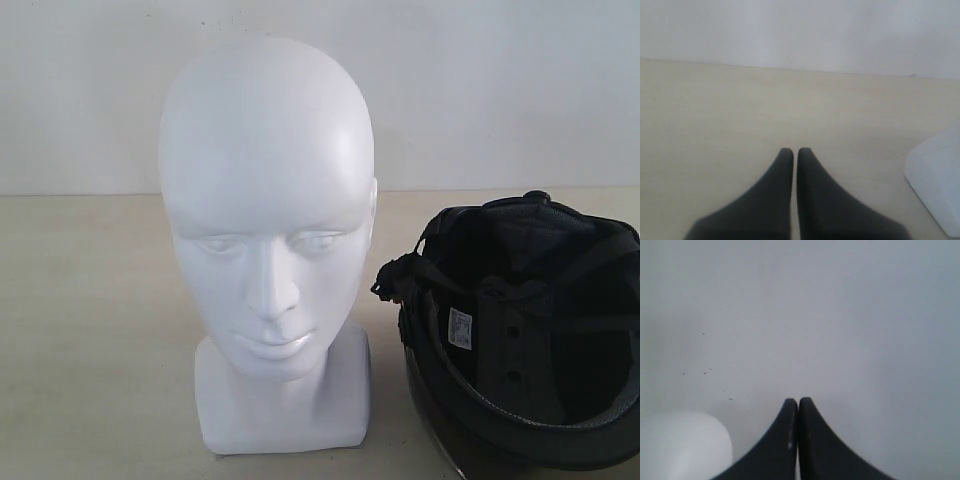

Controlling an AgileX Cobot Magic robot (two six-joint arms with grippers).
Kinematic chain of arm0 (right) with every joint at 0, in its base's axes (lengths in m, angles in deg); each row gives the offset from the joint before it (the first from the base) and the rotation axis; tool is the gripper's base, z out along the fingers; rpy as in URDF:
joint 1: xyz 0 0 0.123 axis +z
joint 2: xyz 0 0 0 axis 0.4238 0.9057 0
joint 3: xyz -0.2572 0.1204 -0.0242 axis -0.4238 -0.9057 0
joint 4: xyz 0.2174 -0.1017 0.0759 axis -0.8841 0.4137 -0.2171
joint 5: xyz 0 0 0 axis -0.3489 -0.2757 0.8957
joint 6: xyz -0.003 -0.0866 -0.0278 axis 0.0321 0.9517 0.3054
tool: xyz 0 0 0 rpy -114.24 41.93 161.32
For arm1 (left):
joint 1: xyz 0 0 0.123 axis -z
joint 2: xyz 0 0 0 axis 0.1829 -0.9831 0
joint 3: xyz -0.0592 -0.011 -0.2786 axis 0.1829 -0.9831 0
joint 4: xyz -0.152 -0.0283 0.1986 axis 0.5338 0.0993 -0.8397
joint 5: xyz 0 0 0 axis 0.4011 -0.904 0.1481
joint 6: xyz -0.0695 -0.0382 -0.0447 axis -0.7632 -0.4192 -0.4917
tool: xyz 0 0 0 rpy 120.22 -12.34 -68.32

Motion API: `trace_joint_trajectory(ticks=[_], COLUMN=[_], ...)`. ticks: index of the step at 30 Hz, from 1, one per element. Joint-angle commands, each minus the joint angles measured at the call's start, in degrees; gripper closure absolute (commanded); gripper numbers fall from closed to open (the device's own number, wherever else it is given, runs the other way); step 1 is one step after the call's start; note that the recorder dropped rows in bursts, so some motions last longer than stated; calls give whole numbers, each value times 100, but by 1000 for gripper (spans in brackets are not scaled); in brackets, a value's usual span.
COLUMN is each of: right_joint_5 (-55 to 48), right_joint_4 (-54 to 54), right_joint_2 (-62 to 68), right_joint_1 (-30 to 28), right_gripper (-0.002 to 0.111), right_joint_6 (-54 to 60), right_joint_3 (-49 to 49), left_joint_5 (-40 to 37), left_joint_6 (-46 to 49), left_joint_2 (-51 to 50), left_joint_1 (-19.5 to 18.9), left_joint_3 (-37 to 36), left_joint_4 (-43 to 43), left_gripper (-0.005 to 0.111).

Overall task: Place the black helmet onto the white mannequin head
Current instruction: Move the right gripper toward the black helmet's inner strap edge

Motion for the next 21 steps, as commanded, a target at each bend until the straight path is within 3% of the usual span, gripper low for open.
trace_joint_trajectory(ticks=[1,5,8,14,21], right_joint_5=[-2406,-4587,-5495,-5279,-4730], right_joint_4=[167,12,-327,-1265,-1320], right_joint_2=[1186,2492,3244,3996,4324], right_joint_1=[-11,-11,-11,-11,-11], right_gripper=[109,109,109,109,109], right_joint_6=[359,582,585,585,759], right_joint_3=[1897,3396,3973,4307,4295], left_joint_5=[6,6,6,6,6], left_joint_6=[10,10,10,10,10], left_joint_2=[22,22,22,22,22], left_joint_1=[-11,-11,-11,-11,-11], left_joint_3=[-21,-21,-21,-21,-21], left_joint_4=[53,53,53,53,53], left_gripper=[102,102,102,102,102])
